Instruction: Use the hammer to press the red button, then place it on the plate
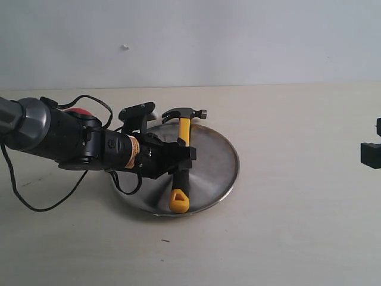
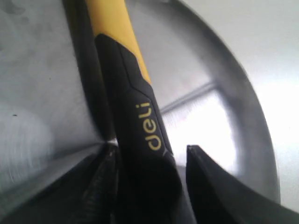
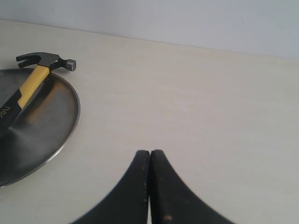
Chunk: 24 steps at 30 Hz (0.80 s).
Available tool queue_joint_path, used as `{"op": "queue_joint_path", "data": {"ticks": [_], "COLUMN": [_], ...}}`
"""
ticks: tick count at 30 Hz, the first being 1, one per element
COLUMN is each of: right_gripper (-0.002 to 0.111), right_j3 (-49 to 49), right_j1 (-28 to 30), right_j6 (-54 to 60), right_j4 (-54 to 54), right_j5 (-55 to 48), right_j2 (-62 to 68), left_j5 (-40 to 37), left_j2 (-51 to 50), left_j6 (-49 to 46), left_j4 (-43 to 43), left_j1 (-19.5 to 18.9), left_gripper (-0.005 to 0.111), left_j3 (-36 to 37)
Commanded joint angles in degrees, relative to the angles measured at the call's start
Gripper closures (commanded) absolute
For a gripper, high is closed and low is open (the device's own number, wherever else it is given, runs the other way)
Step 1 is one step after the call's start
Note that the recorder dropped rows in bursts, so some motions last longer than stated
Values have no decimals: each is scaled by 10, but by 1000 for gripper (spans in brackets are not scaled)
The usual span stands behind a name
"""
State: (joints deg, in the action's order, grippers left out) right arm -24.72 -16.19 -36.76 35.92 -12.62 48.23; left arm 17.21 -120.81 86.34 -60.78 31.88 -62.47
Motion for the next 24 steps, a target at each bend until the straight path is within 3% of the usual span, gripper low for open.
{"op": "queue_joint_path", "data": {"ticks": [1,8,14,17,21,24], "right_gripper": [108,108,108,108,108,108], "right_j3": [3,3,3,3,3,3], "right_j1": [2,2,2,2,2,2], "right_j6": [1,1,1,1,1,1], "right_j4": [1,1,1,1,1,1], "right_j5": [3,3,3,3,3,3], "right_j2": [-4,-4,-4,-4,-4,-4], "left_j5": [-16,-95,-102,-102,-91,-95], "left_j2": [8,56,132,185,262,320], "left_j6": [-3,-19,-31,-55,-56,-86], "left_j4": [-4,-5,-5,-5,-6,-6], "left_j1": [1,0,0,0,0,0], "left_gripper": [60,60,60,70,102,106], "left_j3": [-2,-1,26,54,110,147]}}
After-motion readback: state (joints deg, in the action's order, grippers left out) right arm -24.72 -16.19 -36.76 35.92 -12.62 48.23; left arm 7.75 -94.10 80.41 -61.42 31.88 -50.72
